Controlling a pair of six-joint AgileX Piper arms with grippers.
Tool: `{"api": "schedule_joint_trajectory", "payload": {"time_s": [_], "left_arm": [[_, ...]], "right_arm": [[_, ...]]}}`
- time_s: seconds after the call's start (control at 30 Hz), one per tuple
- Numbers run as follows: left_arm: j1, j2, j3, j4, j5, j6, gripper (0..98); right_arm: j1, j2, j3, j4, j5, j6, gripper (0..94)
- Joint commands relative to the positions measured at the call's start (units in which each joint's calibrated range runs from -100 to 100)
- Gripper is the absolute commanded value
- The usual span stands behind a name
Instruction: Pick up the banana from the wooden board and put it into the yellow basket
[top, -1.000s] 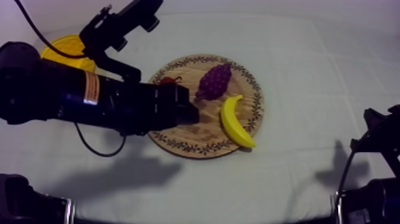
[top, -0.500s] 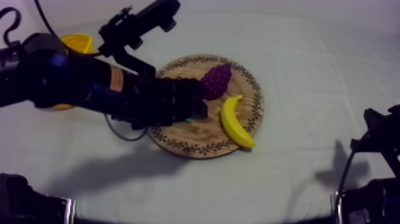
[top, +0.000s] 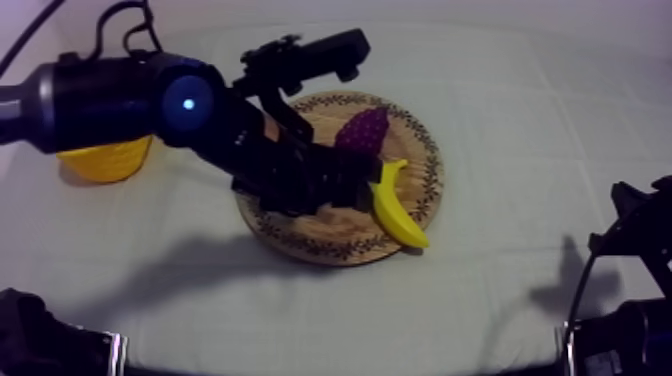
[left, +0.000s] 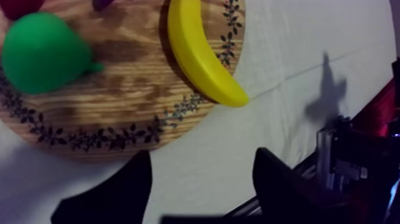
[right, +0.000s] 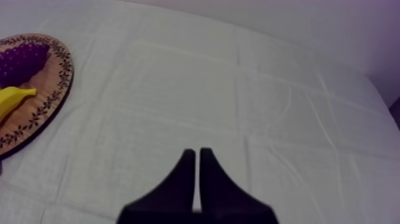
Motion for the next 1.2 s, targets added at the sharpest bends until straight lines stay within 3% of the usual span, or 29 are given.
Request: {"api": "schedule_joint_trajectory", "payload": {"time_s": [0.0,0.2,0.47,0.9,1.17], "left_arm": [[-0.1,2.8,-1.2,0.50,0.8,-0.9,62.8],[-0.1,9.2,-8.0,1.02,4.6,-1.6,62.6],[-0.2,18.7,-21.5,0.32,12.7,-0.9,62.4],[-1.4,36.2,-44.5,-2.12,29.0,2.0,58.4],[-1.2,41.4,-50.9,-4.41,35.7,4.7,47.1]], "right_arm": [[0.0,0.0,0.0,0.0,0.0,0.0,0.6],[0.0,0.0,0.0,0.0,0.0,0.0,0.6],[0.0,0.0,0.0,0.0,0.0,0.0,0.6],[0.1,0.0,0.0,0.0,0.0,0.0,0.6],[0.1,0.0,0.0,0.0,0.0,0.0,0.6]]}}
